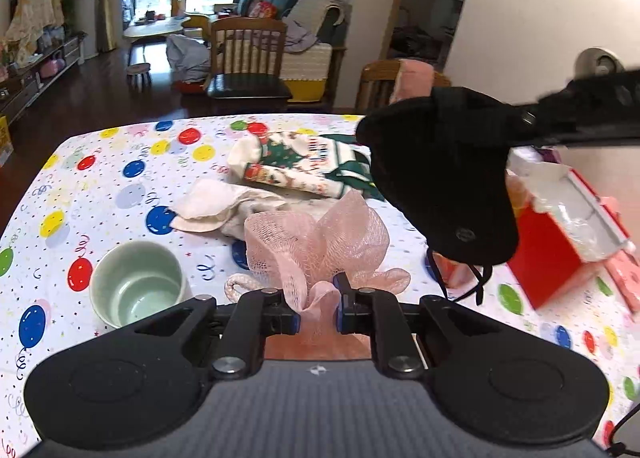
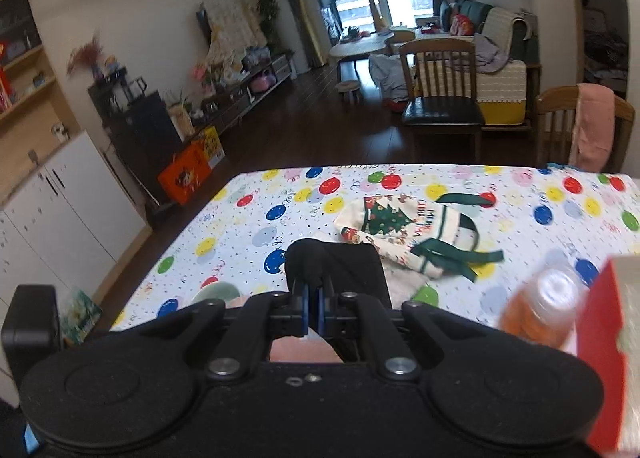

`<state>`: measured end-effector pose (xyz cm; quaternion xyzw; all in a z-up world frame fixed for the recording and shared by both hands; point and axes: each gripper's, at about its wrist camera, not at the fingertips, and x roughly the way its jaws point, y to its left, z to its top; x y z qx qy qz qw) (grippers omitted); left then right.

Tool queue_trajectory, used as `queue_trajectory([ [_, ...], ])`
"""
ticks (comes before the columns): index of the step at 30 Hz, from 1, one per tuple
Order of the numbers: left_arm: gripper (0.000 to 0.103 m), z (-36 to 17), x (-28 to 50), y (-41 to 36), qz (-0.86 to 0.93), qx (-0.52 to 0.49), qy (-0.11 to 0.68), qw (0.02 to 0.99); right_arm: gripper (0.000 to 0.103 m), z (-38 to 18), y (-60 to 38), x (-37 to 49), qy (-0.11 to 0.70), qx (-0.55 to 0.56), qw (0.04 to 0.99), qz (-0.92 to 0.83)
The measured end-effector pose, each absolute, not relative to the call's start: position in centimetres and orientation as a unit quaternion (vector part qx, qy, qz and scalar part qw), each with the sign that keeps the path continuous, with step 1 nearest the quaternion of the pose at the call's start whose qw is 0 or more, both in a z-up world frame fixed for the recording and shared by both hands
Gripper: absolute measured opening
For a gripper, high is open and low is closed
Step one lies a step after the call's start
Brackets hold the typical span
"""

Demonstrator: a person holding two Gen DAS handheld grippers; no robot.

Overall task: Organize soft objects
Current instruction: 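Carry the pink puff and black mask with both grippers into the red box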

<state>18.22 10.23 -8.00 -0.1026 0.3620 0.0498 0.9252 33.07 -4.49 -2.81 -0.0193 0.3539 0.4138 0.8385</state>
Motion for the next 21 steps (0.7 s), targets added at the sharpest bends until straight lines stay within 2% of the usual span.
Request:
queue_trajectory([
  [11, 0.015, -3.5, 17.2, 6.6, -0.029, -0.107, 0.358, 0.927, 0.003, -0.4, -13.3, 30.1, 0.346, 0.047, 0.851, 0.394],
  [21, 0.015, 0.5, 19.2, 0.6, -0.082, -0.101, 0.339, 0.932, 0.004, 1.0, -20.9, 31.0, 0.329, 0.068, 0.875, 0.348],
])
